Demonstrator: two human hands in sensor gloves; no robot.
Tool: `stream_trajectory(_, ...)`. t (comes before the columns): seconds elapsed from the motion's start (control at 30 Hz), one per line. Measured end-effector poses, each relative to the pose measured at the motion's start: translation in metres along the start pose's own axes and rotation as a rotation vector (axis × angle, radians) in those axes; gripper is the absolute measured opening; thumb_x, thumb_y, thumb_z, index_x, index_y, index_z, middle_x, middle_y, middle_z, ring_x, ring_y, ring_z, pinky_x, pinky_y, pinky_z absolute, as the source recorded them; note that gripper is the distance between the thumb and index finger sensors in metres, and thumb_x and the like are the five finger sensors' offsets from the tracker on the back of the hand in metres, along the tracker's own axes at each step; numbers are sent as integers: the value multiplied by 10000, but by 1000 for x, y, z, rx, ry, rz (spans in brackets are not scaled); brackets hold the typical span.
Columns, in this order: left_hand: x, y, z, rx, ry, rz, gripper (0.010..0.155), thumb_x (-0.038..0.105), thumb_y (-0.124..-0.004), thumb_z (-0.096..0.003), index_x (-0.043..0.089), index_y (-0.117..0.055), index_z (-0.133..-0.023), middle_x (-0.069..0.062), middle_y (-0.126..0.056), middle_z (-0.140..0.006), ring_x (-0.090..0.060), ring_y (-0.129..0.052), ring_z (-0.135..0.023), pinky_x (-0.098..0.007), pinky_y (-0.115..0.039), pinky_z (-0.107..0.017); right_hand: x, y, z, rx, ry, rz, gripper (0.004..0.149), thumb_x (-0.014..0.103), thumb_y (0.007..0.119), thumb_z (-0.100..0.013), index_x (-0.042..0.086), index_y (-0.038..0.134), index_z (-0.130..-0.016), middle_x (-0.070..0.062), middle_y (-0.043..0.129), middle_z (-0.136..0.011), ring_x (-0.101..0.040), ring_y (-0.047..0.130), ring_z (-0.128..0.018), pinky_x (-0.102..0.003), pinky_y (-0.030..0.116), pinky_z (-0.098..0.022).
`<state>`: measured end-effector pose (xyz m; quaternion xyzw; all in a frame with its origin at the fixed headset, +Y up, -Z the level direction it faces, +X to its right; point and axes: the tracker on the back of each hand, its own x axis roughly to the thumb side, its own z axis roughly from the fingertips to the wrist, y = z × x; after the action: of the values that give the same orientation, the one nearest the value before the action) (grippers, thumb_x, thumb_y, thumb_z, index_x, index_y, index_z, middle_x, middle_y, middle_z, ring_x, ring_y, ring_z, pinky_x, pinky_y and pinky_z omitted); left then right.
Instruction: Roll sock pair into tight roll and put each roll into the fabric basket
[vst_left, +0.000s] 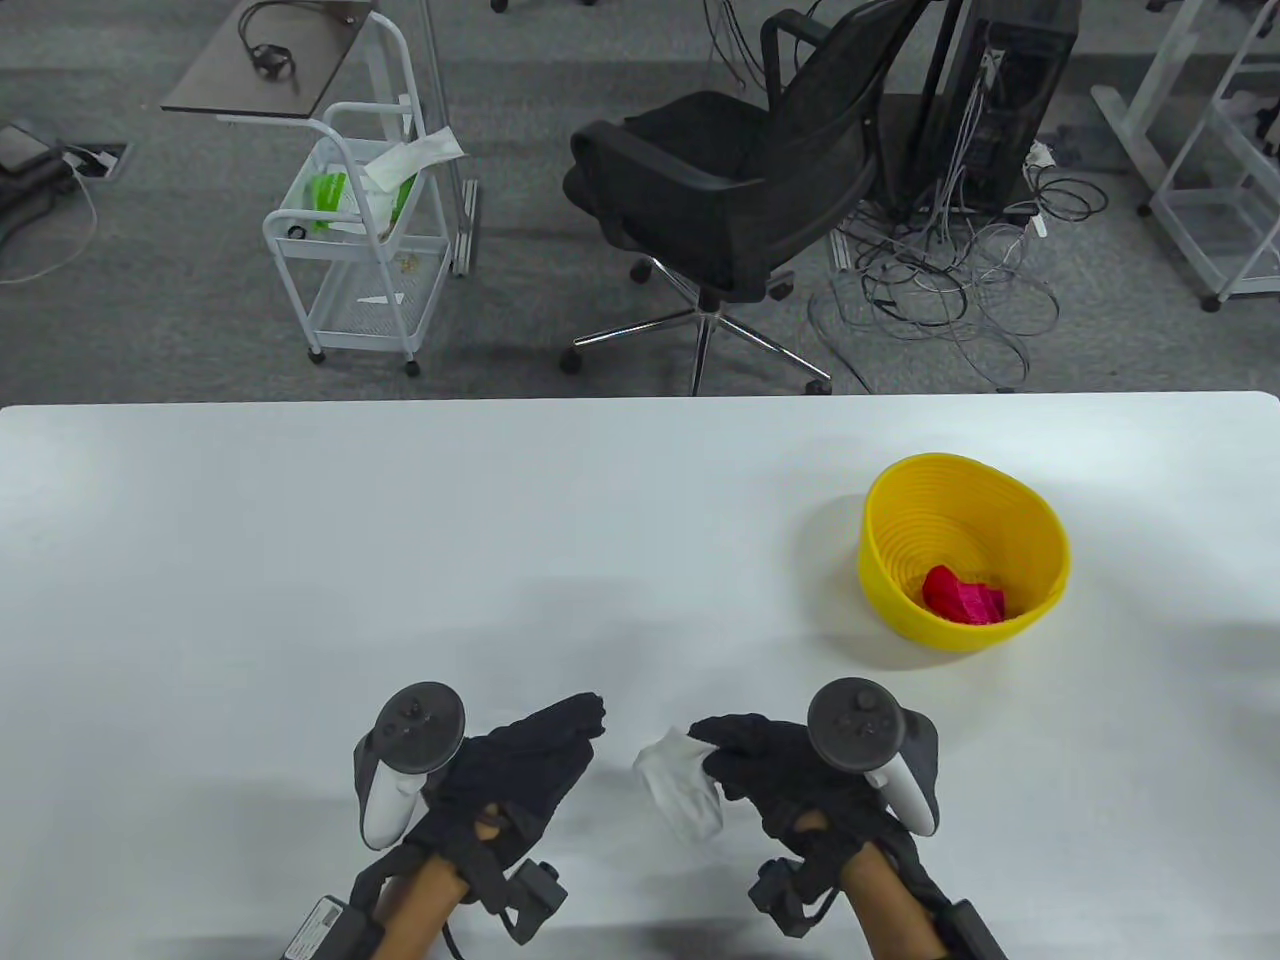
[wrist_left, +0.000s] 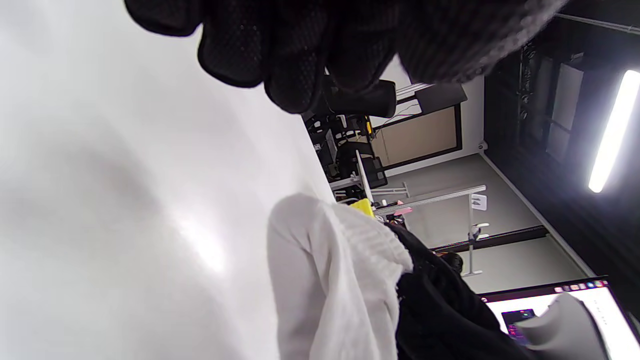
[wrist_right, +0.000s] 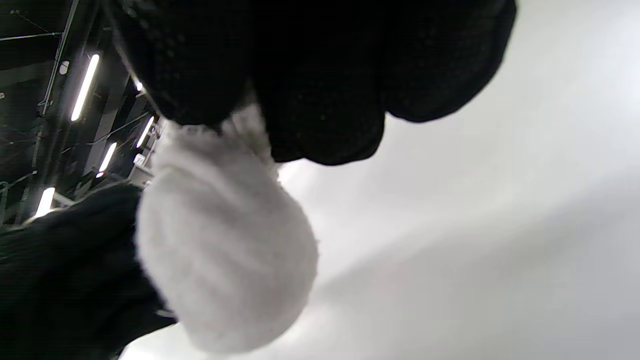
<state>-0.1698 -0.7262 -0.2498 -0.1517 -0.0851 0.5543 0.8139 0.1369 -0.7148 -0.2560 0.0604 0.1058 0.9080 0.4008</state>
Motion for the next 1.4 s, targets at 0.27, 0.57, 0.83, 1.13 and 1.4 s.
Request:
stream_trajectory(0.27,4,4,5,-7,53,-105,708,526,-755,-394,273,-588,-1033,-82,-594,-1126,-385,-535,-1056,-562,-438,-727,12,-49,7,-304,75,116,425,401,866,-390,273,866,-795,18,1000,-727,-127,1048,-565,-444,862,-473)
stream_trajectory(0.57,9,3,6,-12,100,-444,793,557,-759,-377,332,-425,-1061,-26,-357,-1185,-331,-275,-1118,-558,-230,-757,13,-138,-23,-480,255,141,426,405,861,-397,305,850,-811,41,983,-764,-124,1032,-609,-442,843,-508)
stream_trajectory(0.83,2,11,5,19,208,-489,849,580,-758,-368,358,-307,-1053,15,-225,-1182,-298,-167,-1112,-538,-154,-754,-20,-177,-53,-590,446,142,419,413,853,-402,354,847,-816,81,980,-796,-118,1022,-658,-439,829,-537)
stream_trajectory(1.13,-7,12,-1,3,258,-474,840,574,-754,-372,354,-315,-1054,14,-226,-1181,-295,-133,-1112,-519,-124,-746,-63,-177,-81,-633,592,250,412,422,849,-403,392,844,-814,119,968,-819,-112,993,-723,-442,804,-577)
stream_trajectory(1.4,-11,13,-2,-11,280,-462,828,569,-750,-377,347,-331,-1056,12,-235,-1181,-290,-147,-1108,-513,-118,-742,-79,-159,-97,-568,613,286,425,436,834,-412,409,819,-836,140,939,-861,-116,956,-796,-462,754,-643)
